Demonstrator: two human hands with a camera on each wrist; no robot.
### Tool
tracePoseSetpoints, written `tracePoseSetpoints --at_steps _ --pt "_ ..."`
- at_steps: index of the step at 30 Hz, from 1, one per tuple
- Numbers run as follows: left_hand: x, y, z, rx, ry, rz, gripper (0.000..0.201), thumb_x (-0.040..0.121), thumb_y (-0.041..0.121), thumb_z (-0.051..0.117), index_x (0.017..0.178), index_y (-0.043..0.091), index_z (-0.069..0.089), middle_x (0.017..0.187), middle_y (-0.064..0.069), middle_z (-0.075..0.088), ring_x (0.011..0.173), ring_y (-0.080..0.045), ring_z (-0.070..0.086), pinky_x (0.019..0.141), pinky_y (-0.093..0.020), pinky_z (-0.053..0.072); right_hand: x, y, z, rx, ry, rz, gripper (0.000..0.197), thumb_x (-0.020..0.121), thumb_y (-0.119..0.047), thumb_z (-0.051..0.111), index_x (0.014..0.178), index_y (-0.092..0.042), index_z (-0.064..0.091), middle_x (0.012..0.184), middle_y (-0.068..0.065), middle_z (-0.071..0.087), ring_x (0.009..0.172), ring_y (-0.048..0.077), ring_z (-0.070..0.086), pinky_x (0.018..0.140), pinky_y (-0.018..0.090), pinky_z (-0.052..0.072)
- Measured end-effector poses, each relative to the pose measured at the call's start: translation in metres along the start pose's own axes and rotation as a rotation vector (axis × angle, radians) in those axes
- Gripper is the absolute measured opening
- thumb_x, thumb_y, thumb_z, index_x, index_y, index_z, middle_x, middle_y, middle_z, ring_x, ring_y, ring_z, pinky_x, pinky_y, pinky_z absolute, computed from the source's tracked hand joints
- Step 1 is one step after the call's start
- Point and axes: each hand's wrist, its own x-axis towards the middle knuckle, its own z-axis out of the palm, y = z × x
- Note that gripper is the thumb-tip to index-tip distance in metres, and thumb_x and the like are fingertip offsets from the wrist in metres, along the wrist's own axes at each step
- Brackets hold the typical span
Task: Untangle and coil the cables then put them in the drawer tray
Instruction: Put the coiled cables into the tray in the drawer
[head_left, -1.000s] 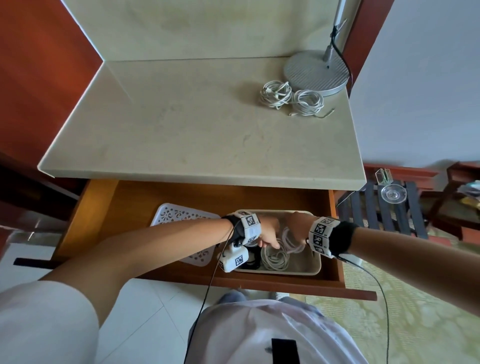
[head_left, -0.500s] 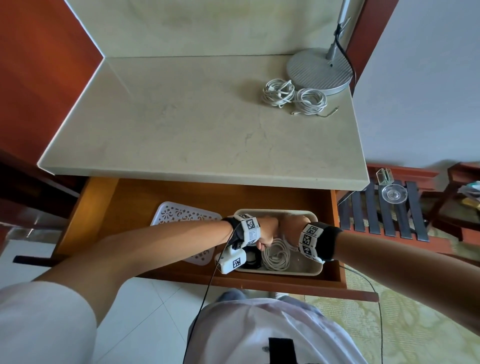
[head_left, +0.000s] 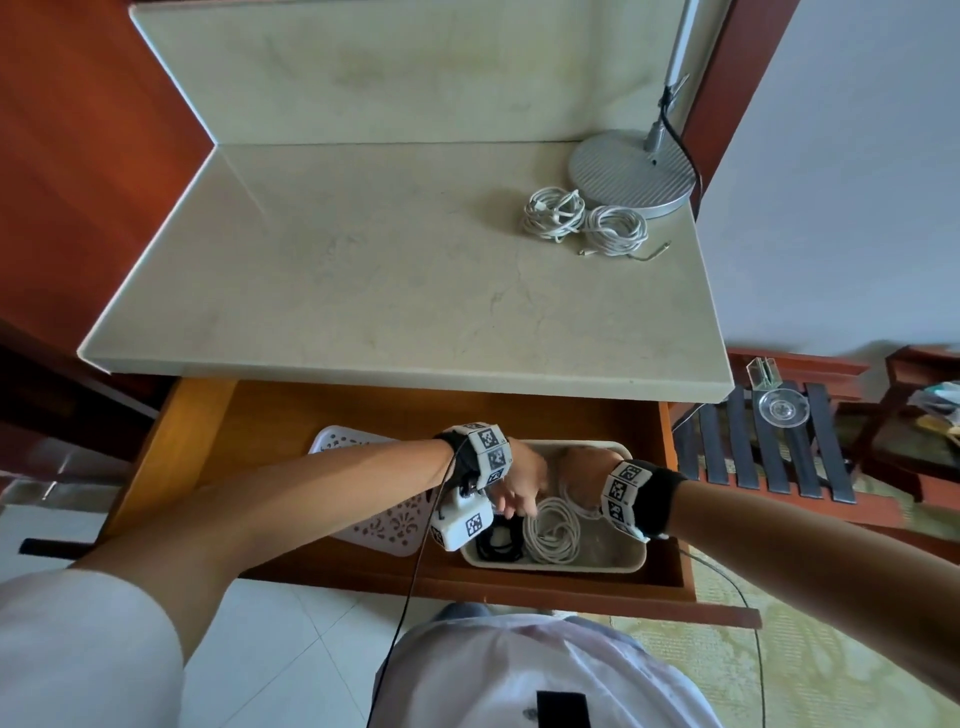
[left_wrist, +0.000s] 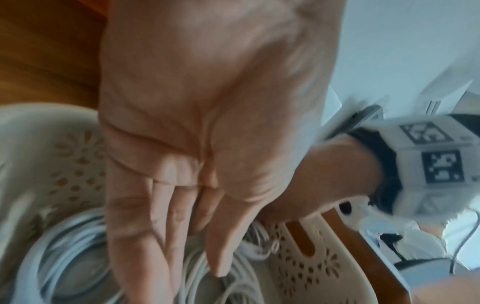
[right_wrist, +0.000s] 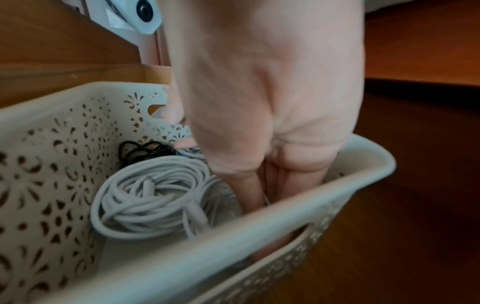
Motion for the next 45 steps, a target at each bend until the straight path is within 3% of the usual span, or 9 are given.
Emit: tracePoseSetpoints --at_steps 2,7,10,16,22,30,35,40,45 --pt "-0.012 0.003 -0.015 -0.005 0.015 -0.004 0.017 0.104 0.011 0.059 0.113 -0.003 0.061 0.075 -0.011 0.065 0.057 -0.02 0.059 0.046 -0.024 0.048 -0.007 0.005 -0.003 -0.01 -0.019 -0.015 0.038 0.105 -0.018 0.052 0.142 -0.013 0.054 0.132 0.003 0.061 0.119 0.026 0.063 0.087 0.044 0.055" --pt "-0.059 0.02 -0.06 0.051 0.117 0.117 0.037 0.103 0.016 0.063 0.134 -0.004 0.061 0.112 -0.019 0.075 0.078 -0.027 0.076 0.058 -0.025 0.061 -0.012 0.02 -0.017 0.202 -0.066 -0.106 0.049 0.1 -0.004 0.059 0.148 0.001 0.048 0.141 0.017 0.06 0.129 0.031 0.059 0.102 0.035 0.047" --pt "-0.092 0.032 -0.083 -0.016 0.082 0.146 0.034 0.105 0.027 0.06 0.123 -0.001 0.068 0.106 -0.011 0.078 0.083 -0.025 0.077 0.064 -0.026 0.061 -0.019 0.024 -0.043 0.278 -0.106 -0.092 0.044 0.1 -0.008 0.061 0.143 0.0 0.054 0.136 0.015 0.064 0.124 0.032 0.063 0.099 0.033 0.052" --pt "-0.132 0.035 -0.141 -0.214 0.598 0.284 0.025 0.102 0.022 0.058 0.099 0.002 0.074 0.089 -0.008 0.077 0.065 -0.015 0.071 0.049 -0.019 0.05 -0.051 0.073 -0.137 0.77 -0.168 -0.272 0.03 0.108 -0.018 0.053 0.111 0.006 0.07 0.103 0.019 0.078 0.089 0.027 0.079 0.074 0.032 0.064" --pt "-0.128 0.03 -0.207 -0.479 1.122 0.207 0.051 0.106 0.04 0.045 0.118 -0.005 0.064 0.079 -0.012 0.069 0.061 -0.022 0.07 0.045 -0.025 0.053 -0.027 0.127 -0.215 1.099 0.453 -0.07 0.027 0.109 -0.022 0.05 0.097 -0.004 0.065 0.087 0.015 0.074 0.053 0.01 0.069 0.051 0.023 0.057" --pt "-0.11 0.038 -0.247 -0.458 1.115 0.142 0.064 0.108 0.048 0.029 0.126 -0.005 0.059 0.106 -0.027 0.07 0.087 -0.036 0.075 0.077 -0.041 0.065 0.029 0.151 -0.244 0.937 0.886 0.23 0.046 0.101 -0.032 0.064 0.133 -0.001 0.057 0.128 0.021 0.063 0.117 0.036 0.061 0.088 0.034 0.046" --pt "-0.097 0.036 -0.267 -0.44 1.068 0.151 0.039 0.106 0.027 0.045 0.103 -0.008 0.063 0.102 -0.028 0.074 0.088 -0.038 0.075 0.081 -0.04 0.062 0.041 0.149 -0.263 0.965 0.682 0.25 0.026 0.1 -0.026 0.059 0.085 -0.004 0.061 0.043 0.002 0.063 0.064 0.023 0.076 0.065 0.033 0.061" --pt "-0.102 0.036 -0.27 -0.463 1.048 0.149 0.026 0.104 0.016 0.051 0.092 -0.003 0.063 0.095 -0.025 0.075 0.076 -0.033 0.076 0.074 -0.039 0.064 0.034 0.14 -0.278 0.973 0.544 0.201 0.02 0.102 -0.013 0.062 0.106 0.007 0.064 0.087 0.02 0.077 0.087 0.028 0.078 0.078 0.042 0.064" --pt "-0.106 0.022 -0.261 -0.467 1.057 0.145 0.032 0.105 0.013 0.049 0.077 0.001 0.059 0.098 -0.027 0.075 0.082 -0.031 0.077 0.069 -0.037 0.063 0.027 0.127 -0.276 1.069 0.521 0.151 0.035 0.104 -0.031 0.061 0.105 0.004 0.062 0.076 0.015 0.075 0.073 0.026 0.078 0.06 0.03 0.06"
